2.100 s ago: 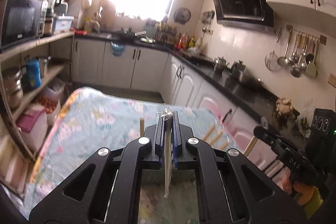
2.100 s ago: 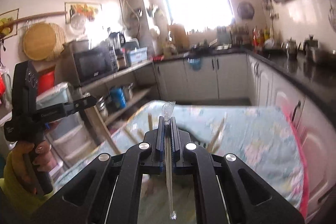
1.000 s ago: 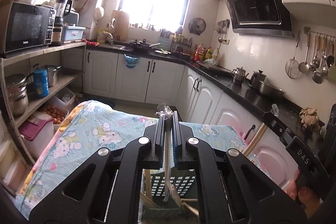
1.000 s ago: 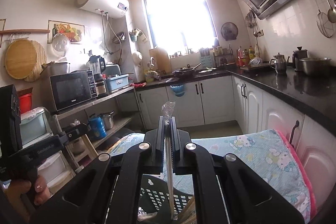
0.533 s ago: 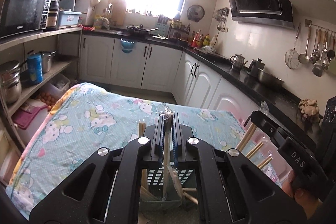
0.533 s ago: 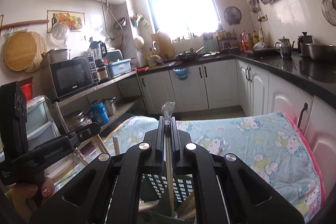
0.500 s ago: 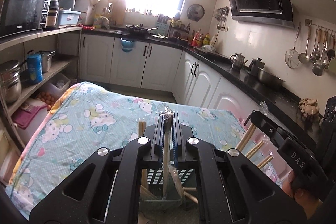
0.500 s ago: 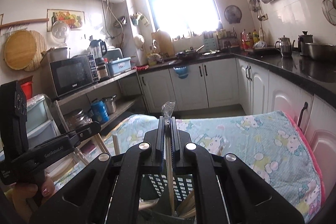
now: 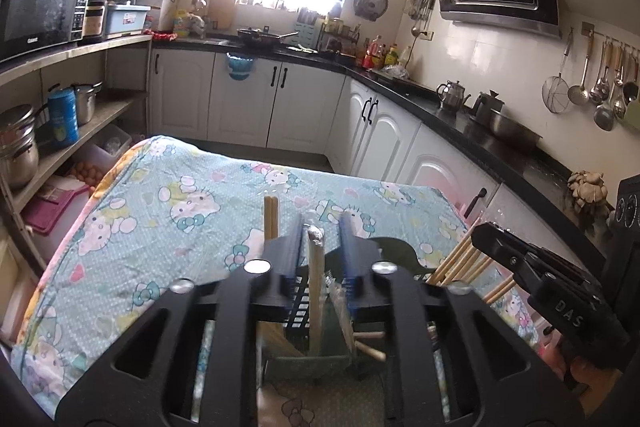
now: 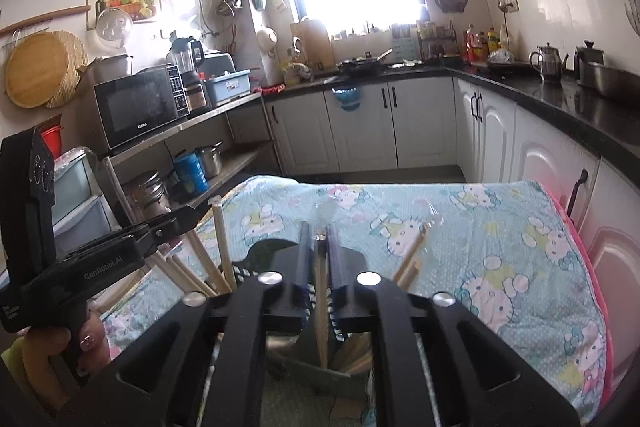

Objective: Organize utensils
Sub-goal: 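Open both tools and pull them back from the caddy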

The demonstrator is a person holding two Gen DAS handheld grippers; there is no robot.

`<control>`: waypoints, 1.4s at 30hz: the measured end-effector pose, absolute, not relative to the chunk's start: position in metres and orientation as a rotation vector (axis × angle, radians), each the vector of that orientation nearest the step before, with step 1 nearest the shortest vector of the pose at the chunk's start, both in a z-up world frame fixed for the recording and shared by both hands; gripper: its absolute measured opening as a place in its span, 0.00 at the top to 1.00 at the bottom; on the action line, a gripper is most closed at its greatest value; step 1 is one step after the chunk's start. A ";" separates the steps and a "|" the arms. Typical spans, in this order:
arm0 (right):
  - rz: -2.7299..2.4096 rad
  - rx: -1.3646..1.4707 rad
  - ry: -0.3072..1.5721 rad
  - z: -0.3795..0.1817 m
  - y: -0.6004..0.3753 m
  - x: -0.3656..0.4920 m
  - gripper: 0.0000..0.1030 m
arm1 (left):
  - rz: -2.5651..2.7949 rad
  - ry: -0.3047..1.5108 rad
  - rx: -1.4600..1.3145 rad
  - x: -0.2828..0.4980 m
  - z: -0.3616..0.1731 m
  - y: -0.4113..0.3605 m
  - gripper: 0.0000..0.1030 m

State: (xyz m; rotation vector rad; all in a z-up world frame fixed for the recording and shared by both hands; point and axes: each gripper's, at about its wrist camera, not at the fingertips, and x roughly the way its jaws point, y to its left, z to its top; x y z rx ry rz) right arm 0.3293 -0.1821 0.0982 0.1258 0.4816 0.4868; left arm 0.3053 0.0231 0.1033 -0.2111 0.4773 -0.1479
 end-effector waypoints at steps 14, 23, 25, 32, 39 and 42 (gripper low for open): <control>0.482 0.149 0.497 0.108 -0.199 0.309 0.45 | -0.149 0.486 -0.228 0.283 0.113 0.031 0.40; 0.491 0.152 0.455 0.124 -0.206 0.281 0.16 | -0.170 0.462 -0.221 0.256 0.124 0.028 0.11; 0.497 0.155 0.448 0.127 -0.210 0.275 0.13 | -0.166 0.458 -0.215 0.251 0.125 0.028 0.11; 0.497 0.104 0.417 0.132 -0.214 0.244 0.08 | -0.157 0.446 -0.206 0.228 0.123 0.032 0.11; 0.500 0.064 0.413 0.121 -0.213 0.214 0.07 | -0.154 0.464 -0.192 0.203 0.107 0.032 0.11; 0.498 0.046 0.420 0.114 -0.212 0.204 0.07 | -0.157 0.470 -0.198 0.193 0.100 0.031 0.11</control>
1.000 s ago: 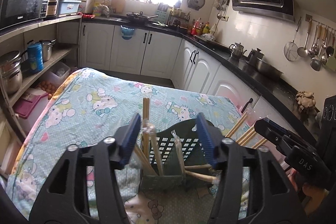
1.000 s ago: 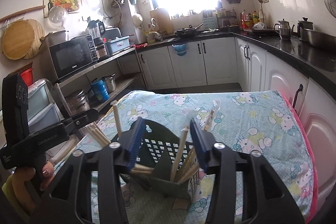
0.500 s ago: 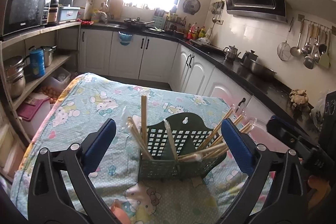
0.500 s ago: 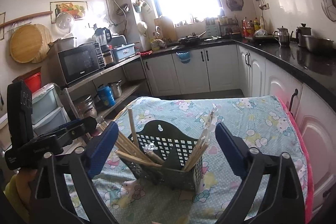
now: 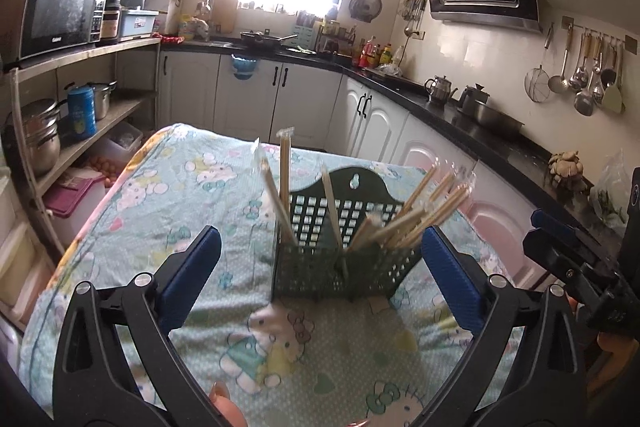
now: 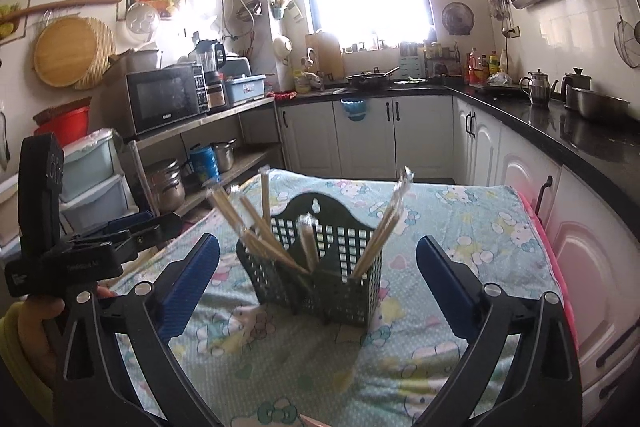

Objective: Organize utensils

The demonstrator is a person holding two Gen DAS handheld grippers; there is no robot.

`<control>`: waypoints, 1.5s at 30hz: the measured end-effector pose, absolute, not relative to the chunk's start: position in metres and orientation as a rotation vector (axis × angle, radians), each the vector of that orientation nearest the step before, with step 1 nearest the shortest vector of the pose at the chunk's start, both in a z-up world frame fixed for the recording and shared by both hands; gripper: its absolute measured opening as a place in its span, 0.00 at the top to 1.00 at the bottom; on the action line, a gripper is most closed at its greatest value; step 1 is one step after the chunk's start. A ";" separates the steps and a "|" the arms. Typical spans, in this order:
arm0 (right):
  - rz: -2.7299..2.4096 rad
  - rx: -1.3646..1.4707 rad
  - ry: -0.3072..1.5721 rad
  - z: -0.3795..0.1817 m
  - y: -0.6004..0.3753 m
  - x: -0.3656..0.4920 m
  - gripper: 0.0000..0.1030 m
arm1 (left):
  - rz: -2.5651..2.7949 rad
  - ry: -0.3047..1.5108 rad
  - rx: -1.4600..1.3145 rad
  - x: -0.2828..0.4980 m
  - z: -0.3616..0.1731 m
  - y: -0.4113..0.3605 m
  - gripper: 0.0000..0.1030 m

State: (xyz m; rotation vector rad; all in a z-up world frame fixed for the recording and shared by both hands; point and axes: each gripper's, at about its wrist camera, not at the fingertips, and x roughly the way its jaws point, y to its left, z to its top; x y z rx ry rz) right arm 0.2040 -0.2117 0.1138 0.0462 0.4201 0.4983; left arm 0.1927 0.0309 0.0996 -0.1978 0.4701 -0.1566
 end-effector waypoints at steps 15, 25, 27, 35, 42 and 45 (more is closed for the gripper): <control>0.500 0.001 0.465 0.063 -0.205 0.160 0.06 | -0.160 0.538 -0.178 0.160 0.049 0.025 0.11; 0.481 0.011 0.451 0.037 -0.204 0.140 0.06 | -0.135 0.533 -0.167 0.144 0.020 0.020 0.11; 0.464 0.015 0.443 0.031 -0.204 0.136 0.06 | -0.133 0.521 -0.169 0.140 0.016 0.021 0.11; 0.393 0.005 0.370 0.018 -0.210 0.121 0.06 | -0.107 0.460 -0.131 0.129 0.007 0.018 0.11; 0.365 0.013 0.273 0.014 -0.214 0.105 0.06 | -0.105 0.409 -0.122 0.124 0.000 0.017 0.11; 0.367 -0.003 0.254 0.010 -0.213 0.100 0.06 | -0.116 0.397 -0.112 0.122 -0.004 0.016 0.11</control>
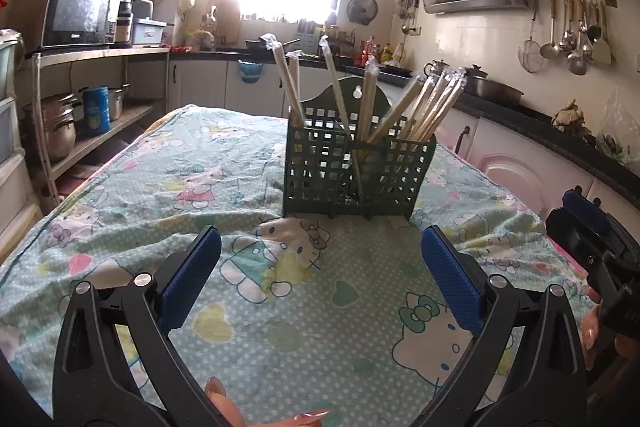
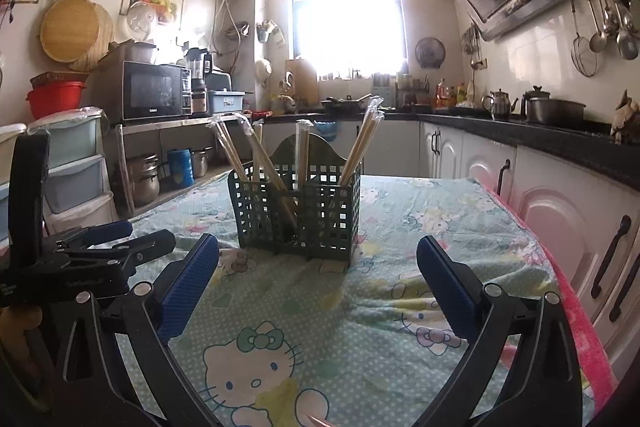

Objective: Organize utensils

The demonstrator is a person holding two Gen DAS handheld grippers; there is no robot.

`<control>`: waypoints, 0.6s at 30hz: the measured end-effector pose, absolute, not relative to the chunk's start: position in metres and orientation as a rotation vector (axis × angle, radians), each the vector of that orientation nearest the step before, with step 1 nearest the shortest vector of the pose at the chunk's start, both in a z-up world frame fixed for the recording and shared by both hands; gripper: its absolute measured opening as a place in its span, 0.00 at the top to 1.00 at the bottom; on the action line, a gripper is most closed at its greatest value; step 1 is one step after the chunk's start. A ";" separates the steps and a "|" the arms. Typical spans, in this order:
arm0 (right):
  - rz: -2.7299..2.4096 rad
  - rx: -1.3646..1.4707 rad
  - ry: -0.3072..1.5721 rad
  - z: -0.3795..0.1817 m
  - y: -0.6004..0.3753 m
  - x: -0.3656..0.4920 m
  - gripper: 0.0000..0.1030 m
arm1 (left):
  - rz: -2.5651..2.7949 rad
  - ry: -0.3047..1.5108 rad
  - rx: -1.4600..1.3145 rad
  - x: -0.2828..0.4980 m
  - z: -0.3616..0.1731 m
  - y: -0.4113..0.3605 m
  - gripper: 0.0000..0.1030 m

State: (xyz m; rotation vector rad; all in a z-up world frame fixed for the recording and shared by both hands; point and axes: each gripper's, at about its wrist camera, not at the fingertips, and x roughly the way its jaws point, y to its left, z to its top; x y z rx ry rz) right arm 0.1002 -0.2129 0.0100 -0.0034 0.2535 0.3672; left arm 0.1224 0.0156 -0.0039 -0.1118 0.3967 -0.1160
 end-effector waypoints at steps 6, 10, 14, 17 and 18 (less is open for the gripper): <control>0.364 -0.004 0.275 0.005 -0.211 0.101 0.06 | -0.101 0.378 -0.093 0.118 -0.003 0.014 0.11; 0.360 0.003 0.277 0.005 -0.211 0.101 0.06 | -0.102 0.370 -0.101 0.117 -0.004 0.015 0.11; 0.359 0.007 0.281 0.004 -0.212 0.102 0.06 | -0.102 0.367 -0.116 0.116 -0.004 0.017 0.11; 0.359 0.006 0.280 0.004 -0.211 0.102 0.06 | -0.100 0.368 -0.123 0.116 -0.005 0.019 0.11; 0.360 0.006 0.280 0.004 -0.211 0.102 0.06 | -0.100 0.369 -0.122 0.116 -0.005 0.019 0.11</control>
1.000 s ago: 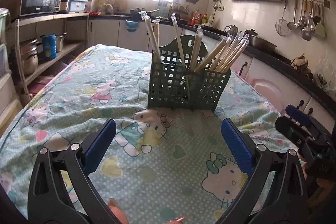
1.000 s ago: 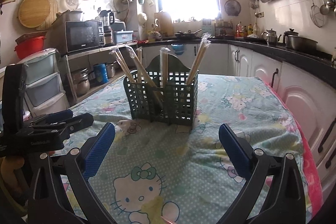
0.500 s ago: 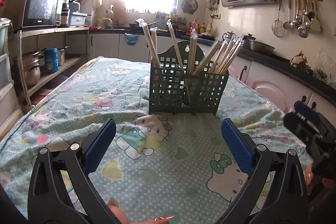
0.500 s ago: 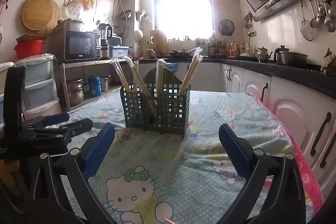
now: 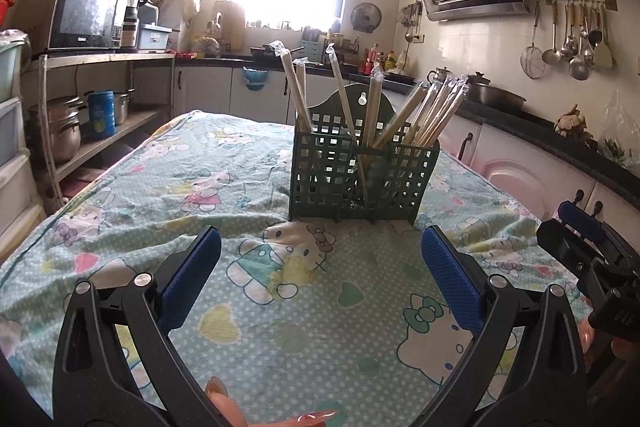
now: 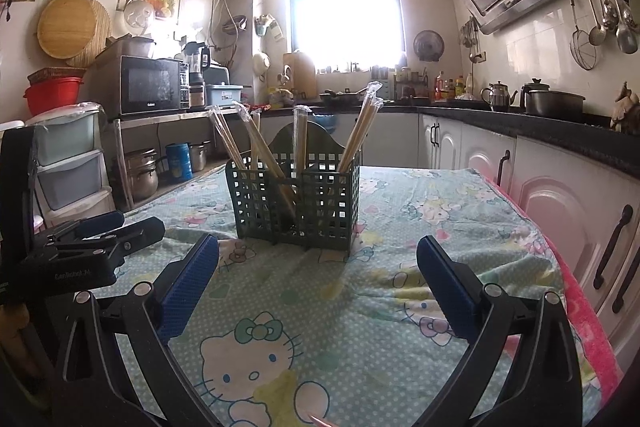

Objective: Organize utensils

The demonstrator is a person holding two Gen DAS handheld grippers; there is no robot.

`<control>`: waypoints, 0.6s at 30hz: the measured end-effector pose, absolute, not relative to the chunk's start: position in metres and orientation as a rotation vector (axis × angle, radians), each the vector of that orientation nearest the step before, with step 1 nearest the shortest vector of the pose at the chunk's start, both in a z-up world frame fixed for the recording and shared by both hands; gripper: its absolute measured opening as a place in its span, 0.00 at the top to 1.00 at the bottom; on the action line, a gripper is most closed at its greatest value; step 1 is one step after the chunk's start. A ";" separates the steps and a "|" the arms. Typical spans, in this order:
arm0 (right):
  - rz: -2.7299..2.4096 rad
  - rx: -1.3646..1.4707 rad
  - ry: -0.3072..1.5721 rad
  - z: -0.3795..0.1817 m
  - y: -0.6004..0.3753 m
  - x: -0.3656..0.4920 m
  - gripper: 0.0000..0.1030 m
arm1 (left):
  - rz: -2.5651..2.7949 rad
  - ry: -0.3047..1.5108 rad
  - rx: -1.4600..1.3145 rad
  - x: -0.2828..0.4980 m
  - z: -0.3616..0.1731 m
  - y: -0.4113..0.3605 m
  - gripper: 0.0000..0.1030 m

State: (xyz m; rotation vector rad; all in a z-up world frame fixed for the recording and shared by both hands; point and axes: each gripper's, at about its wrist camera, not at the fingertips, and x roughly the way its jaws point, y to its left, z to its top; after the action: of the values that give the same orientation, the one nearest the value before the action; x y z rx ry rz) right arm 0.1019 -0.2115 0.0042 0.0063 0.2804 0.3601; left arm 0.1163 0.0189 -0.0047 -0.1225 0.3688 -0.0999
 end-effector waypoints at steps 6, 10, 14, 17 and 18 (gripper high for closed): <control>0.359 0.007 0.280 0.004 -0.211 0.102 0.06 | -0.098 0.370 -0.120 0.116 -0.005 0.020 0.11; 0.357 0.007 0.282 0.004 -0.211 0.102 0.06 | -0.097 0.370 -0.122 0.116 -0.004 0.020 0.11; 0.357 0.009 0.279 0.003 -0.211 0.101 0.06 | -0.095 0.370 -0.121 0.116 -0.005 0.021 0.11; 0.357 0.009 0.278 0.002 -0.212 0.102 0.06 | -0.095 0.371 -0.122 0.116 -0.005 0.021 0.11; 0.357 0.009 0.279 0.002 -0.211 0.102 0.06 | -0.095 0.371 -0.122 0.116 -0.005 0.021 0.11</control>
State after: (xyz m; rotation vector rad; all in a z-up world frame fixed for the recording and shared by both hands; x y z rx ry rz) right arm 0.1016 -0.2115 0.0021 0.0092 0.2788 0.3568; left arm 0.1160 0.0212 -0.0055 -0.1220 0.3707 -0.0948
